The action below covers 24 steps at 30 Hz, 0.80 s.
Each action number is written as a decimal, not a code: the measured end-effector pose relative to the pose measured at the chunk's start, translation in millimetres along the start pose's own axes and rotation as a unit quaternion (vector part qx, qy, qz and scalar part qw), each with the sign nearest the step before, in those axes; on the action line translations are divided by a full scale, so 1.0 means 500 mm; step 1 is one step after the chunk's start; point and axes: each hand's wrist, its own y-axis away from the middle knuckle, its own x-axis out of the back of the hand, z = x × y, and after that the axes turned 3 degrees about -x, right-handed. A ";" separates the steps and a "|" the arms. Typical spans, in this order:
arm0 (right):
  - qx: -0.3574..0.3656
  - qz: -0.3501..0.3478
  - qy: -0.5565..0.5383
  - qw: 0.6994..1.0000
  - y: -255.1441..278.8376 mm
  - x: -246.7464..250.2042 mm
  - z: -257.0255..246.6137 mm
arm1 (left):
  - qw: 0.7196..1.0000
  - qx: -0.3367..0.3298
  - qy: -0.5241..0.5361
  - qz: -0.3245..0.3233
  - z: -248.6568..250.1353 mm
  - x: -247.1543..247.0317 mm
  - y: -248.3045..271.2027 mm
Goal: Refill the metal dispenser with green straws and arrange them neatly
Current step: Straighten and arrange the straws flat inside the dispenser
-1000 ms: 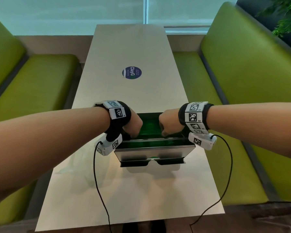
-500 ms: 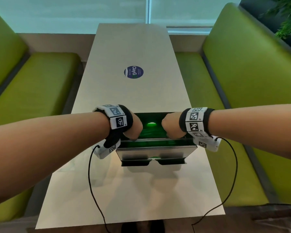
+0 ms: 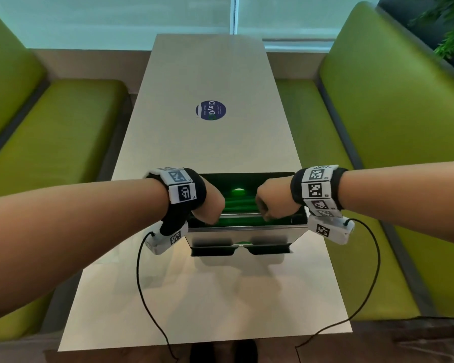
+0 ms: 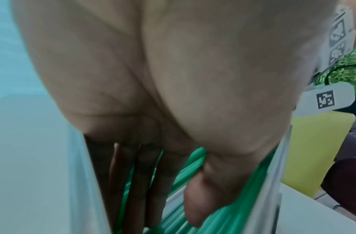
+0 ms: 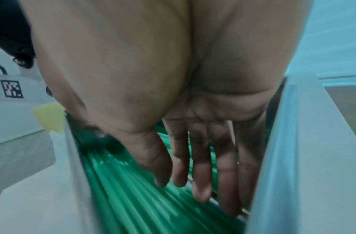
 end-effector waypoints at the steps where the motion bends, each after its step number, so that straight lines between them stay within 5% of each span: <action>1: 0.008 -0.004 -0.013 1.000 0.002 0.000 0.000 | 1.000 -0.008 -0.025 -0.010 -0.001 -0.007 -0.002; 7: 0.034 -0.018 -0.035 0.999 0.003 -0.015 -0.001 | 0.997 -0.012 0.074 0.006 0.005 0.002 0.006; 13: 0.021 0.021 -0.061 0.998 0.004 -0.012 0.010 | 0.998 -0.015 0.034 0.059 0.014 0.006 -0.001; 20: 0.029 -0.016 -0.001 0.999 0.005 -0.010 -0.011 | 0.999 0.017 -0.006 -0.026 0.022 -0.004 -0.017; 24: -0.015 0.030 -0.031 0.999 0.007 0.010 0.002 | 0.998 0.005 0.040 0.048 0.004 0.022 0.003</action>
